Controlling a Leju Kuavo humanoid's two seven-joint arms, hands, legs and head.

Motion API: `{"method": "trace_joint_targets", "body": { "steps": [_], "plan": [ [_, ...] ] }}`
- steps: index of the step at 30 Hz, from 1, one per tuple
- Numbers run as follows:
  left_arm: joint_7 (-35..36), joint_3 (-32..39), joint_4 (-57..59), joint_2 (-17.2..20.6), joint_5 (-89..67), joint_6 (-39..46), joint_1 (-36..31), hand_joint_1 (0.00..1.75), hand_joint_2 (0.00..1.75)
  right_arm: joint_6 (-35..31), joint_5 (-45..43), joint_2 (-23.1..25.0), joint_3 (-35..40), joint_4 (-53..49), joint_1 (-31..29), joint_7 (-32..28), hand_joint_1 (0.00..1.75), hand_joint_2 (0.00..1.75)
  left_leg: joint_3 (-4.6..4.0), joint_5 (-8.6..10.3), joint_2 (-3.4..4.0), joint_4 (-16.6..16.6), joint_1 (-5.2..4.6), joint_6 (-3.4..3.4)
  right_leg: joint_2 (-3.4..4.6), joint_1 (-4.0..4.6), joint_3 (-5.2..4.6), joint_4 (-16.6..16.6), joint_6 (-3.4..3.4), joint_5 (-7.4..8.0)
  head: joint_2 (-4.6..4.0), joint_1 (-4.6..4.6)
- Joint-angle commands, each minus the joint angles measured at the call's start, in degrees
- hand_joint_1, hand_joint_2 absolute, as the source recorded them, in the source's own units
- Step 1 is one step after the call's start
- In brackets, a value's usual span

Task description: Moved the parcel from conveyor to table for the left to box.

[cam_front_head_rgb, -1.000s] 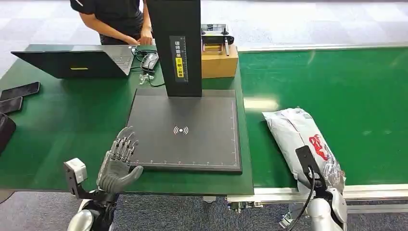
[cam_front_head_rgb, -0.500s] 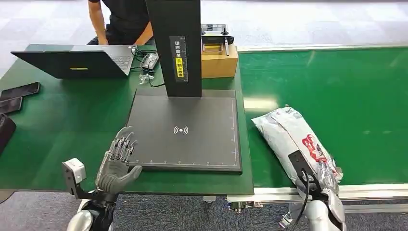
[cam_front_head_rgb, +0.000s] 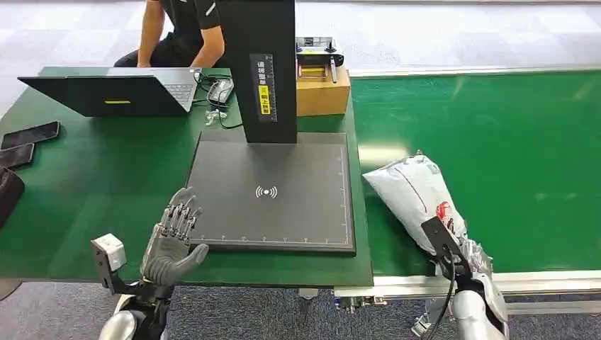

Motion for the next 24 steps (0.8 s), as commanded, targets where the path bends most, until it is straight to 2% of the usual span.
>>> {"method": "trace_joint_targets", "body": {
  "steps": [1, 2, 6, 16, 21, 24],
  "plan": [
    [0.65, 0.75, -0.44, 0.37, 0.03, -0.29, 0.39, 0.00, 1.75, -3.14, -1.59, 0.83, 0.99, 2.17, 0.52, -2.90, 1.75, 1.75, 0.06, 0.03, -0.03, -0.10, 0.04, -0.13, 0.03, 0.01, 0.07, -0.11, 0.10, 0.03, 0.00, 0.00],
    [0.65, 0.88, -0.76, 0.26, 0.04, -0.28, 0.58, 0.00, 1.75, -5.60, -2.49, 1.42, 0.50, 1.09, 0.46, -4.90, 1.75, 1.75, 0.05, 0.01, -0.01, -0.06, 0.05, -0.11, 0.04, 0.02, 0.06, -0.08, 0.08, 0.02, 0.00, 0.00],
    [0.65, 0.90, -1.02, 0.25, 0.04, -0.32, 0.70, 0.00, 1.75, -5.38, -2.38, 1.42, 0.76, 0.36, 0.41, -4.77, 1.75, 1.75, 0.02, 0.03, 0.01, -0.08, 0.02, -0.14, 0.06, -0.02, 0.01, -0.06, 0.11, 0.04, 0.00, 0.00],
    [-0.20, 0.65, -1.15, -0.71, -0.57, -0.26, 0.60, 0.00, 1.75, -25.41, -4.69, 4.67, -0.23, -13.16, 3.01, -17.37, 1.75, 1.75, -0.07, 0.02, -0.07, -0.04, -0.02, -0.15, -0.01, -0.06, -0.08, 0.01, 0.12, 0.00, 0.00, 0.00],
    [-0.61, 0.58, -1.01, -0.56, 0.46, -1.30, 0.41, 0.00, 1.75, -30.41, -5.19, 5.46, 0.95, -17.19, 3.86, -20.63, 1.75, 1.75, -0.07, 0.01, -0.05, -0.01, -0.01, -0.09, -0.02, -0.04, -0.07, 0.01, 0.07, -0.01, 0.00, 0.00],
    [-1.11, 0.11, -0.53, -0.38, 0.25, -0.90, 0.13, 0.00, 1.75, -29.59, -8.98, 4.77, 3.31, -18.19, 4.03, -24.95, 1.75, 1.75, -0.09, 0.02, -0.04, -0.02, -0.02, -0.08, 0.00, -0.05, -0.09, 0.01, 0.07, 0.00, 0.00, 0.00]
  ]
}}
